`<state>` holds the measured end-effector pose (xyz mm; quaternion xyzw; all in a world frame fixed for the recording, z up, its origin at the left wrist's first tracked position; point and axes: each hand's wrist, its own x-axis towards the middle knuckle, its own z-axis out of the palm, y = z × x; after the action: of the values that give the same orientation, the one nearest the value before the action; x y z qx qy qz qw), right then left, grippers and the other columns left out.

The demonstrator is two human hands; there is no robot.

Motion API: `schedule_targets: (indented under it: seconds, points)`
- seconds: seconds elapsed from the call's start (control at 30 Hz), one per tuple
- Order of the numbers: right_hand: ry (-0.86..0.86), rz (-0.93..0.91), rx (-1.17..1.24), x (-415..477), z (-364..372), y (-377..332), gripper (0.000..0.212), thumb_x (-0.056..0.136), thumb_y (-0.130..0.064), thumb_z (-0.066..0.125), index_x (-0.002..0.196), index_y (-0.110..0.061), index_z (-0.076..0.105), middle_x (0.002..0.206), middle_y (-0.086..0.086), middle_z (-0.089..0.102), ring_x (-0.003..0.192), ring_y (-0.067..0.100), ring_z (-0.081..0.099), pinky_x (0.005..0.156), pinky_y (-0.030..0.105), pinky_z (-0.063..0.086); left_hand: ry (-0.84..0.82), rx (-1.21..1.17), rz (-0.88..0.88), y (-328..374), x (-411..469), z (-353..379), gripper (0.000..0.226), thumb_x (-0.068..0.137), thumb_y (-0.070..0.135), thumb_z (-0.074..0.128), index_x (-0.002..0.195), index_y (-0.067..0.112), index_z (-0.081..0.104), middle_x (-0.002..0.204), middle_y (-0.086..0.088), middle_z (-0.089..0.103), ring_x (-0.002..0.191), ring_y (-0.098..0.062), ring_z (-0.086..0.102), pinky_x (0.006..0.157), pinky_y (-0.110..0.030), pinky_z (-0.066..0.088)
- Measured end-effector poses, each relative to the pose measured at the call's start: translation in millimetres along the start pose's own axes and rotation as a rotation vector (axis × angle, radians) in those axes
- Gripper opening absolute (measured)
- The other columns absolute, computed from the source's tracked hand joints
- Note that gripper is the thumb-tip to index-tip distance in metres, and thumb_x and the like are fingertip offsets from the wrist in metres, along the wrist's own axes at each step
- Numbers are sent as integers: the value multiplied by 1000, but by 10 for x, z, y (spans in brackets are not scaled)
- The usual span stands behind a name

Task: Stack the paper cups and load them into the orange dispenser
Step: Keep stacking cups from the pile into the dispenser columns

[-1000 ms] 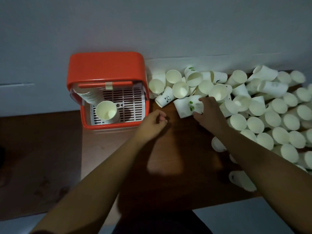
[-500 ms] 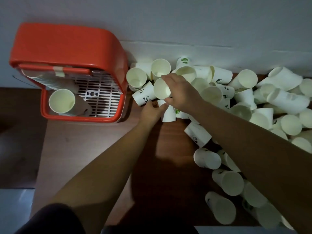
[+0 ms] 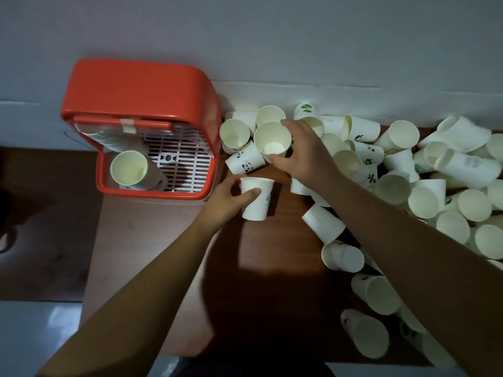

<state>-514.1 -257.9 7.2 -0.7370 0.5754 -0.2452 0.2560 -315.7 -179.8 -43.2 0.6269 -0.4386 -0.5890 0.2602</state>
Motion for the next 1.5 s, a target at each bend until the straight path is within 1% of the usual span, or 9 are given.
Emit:
schedule_targets:
  seconds: [0.27, 0.4, 0.53, 0.77, 1.07, 1.27, 1.37, 1.43, 1.5]
  points:
    - [58, 6, 140, -380, 181, -659, 63, 73, -38, 76, 125, -9, 56, 111, 0, 57, 98, 7, 52, 82, 25, 49, 39, -59, 207, 146, -701, -1008, 59, 77, 27, 78, 126, 13, 48, 123, -1, 62, 116, -15, 59, 94, -31, 51]
    - [55, 35, 154, -504, 389, -997, 64, 74, -29, 81, 128, -9, 55, 121, 4, 58, 108, 12, 54, 90, 31, 51, 78, -49, 305, 164, -1006, -1589, 68, 77, 34, 77, 137, 27, 46, 131, 17, 55, 125, -10, 54, 101, -34, 50]
    - [67, 23, 160, -534, 529, -1292, 65, 75, -27, 82, 130, -9, 54, 124, 3, 57, 111, 11, 53, 92, 34, 51, 243, -99, 344, 113, -1134, -2096, 74, 73, 38, 79, 140, 24, 49, 137, 4, 57, 128, -16, 55, 104, -35, 49]
    - [59, 65, 153, -500, 645, -1604, 65, 76, -32, 80, 132, -14, 53, 123, -1, 57, 109, 11, 53, 88, 31, 52, 467, 109, 295, 11, -791, -2390, 68, 77, 22, 85, 132, 17, 45, 131, -2, 54, 114, -21, 57, 77, -19, 46]
    - [27, 156, 119, -450, 770, -1827, 64, 76, -35, 79, 133, -19, 52, 122, -8, 54, 107, 6, 51, 88, 26, 50, 317, 460, 351, -251, -380, -2332, 82, 65, 49, 82, 134, 22, 45, 138, -6, 48, 125, -28, 49, 98, -47, 48]
    - [46, 114, 287, -284, 943, -2107, 55, 77, -34, 78, 125, -18, 56, 114, -10, 58, 105, 6, 56, 88, 36, 54, 187, 473, 344, -339, -311, -2373, 81, 68, 53, 86, 135, 34, 44, 137, 0, 47, 120, -21, 53, 94, -47, 53]
    - [35, 115, 387, -174, 1119, -2211, 60, 75, -41, 76, 127, -20, 56, 119, -6, 61, 111, 11, 58, 89, 41, 54, 115, 349, 338, -374, -376, -2448, 83, 76, 35, 85, 144, 41, 37, 138, 9, 50, 117, -9, 57, 89, -35, 56]
    - [5, 114, 401, -120, 1237, -2285, 62, 75, -39, 78, 130, -20, 55, 123, -6, 59, 114, 9, 56, 94, 38, 52, 110, 276, 305, -408, -428, -2483, 82, 83, 19, 80, 146, 41, 33, 135, 14, 52, 114, 1, 57, 84, -19, 52]
    - [-30, 87, 355, -95, 1333, -2349, 63, 77, -33, 80, 132, -18, 54, 126, -5, 57, 115, 7, 53, 96, 23, 47, 146, 234, 252, -453, -448, -2520, 71, 89, 16, 72, 147, 36, 38, 134, 11, 56, 114, -2, 58, 92, -25, 53]
